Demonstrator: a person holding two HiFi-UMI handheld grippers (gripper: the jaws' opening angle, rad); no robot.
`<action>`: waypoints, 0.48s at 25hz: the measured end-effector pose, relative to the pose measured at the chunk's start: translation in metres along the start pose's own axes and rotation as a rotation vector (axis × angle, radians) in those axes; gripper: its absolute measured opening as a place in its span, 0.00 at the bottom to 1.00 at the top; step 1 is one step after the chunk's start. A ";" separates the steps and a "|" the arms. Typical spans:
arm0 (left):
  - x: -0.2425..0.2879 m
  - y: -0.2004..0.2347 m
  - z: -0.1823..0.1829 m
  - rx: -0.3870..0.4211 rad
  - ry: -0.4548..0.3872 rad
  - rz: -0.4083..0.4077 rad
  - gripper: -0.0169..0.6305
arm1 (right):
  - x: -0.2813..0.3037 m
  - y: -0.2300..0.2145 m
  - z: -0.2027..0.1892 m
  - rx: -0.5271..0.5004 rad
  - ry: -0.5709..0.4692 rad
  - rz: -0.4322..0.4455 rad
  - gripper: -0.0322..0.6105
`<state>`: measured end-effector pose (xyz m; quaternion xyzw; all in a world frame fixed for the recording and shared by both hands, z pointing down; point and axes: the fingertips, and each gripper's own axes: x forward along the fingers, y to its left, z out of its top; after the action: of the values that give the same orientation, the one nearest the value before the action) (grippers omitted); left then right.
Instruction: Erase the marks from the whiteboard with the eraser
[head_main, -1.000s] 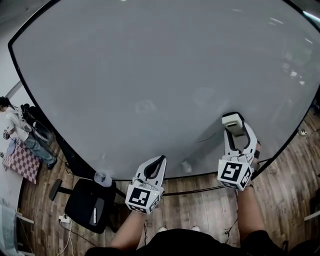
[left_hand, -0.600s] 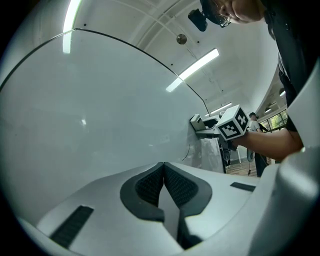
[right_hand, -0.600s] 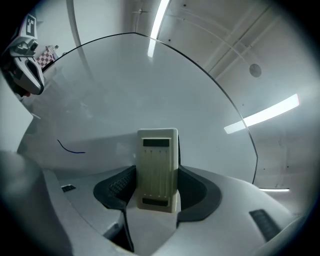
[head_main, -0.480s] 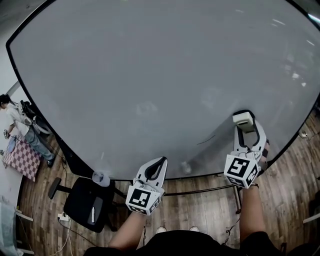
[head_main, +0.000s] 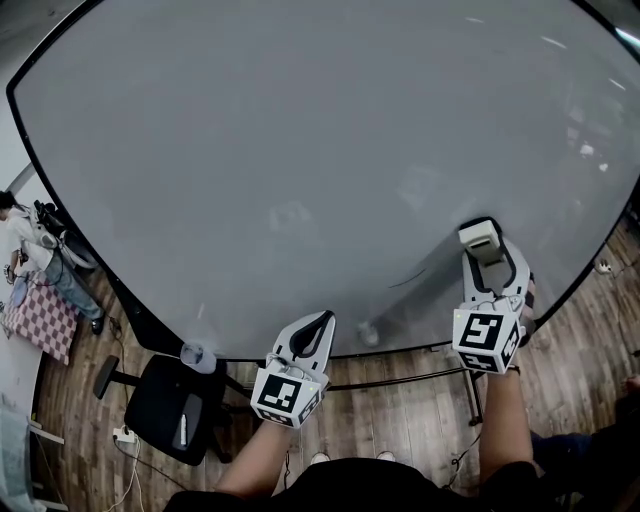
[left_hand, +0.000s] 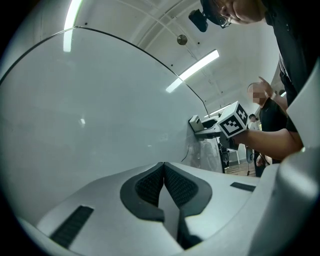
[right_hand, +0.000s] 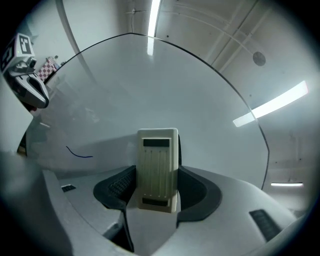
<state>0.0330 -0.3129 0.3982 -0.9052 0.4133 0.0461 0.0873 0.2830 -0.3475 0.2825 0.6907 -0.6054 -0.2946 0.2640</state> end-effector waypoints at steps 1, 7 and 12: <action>0.000 -0.001 0.001 0.001 -0.003 -0.001 0.06 | 0.000 0.005 0.001 0.007 -0.001 0.029 0.47; -0.002 -0.003 0.003 0.004 -0.002 -0.001 0.06 | -0.006 0.048 0.005 0.008 -0.004 0.142 0.47; -0.007 -0.002 0.000 -0.001 0.006 0.009 0.06 | -0.011 0.102 0.009 -0.004 -0.004 0.244 0.47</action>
<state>0.0294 -0.3065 0.3991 -0.9035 0.4177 0.0437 0.0855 0.2062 -0.3493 0.3512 0.6108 -0.6847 -0.2629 0.2981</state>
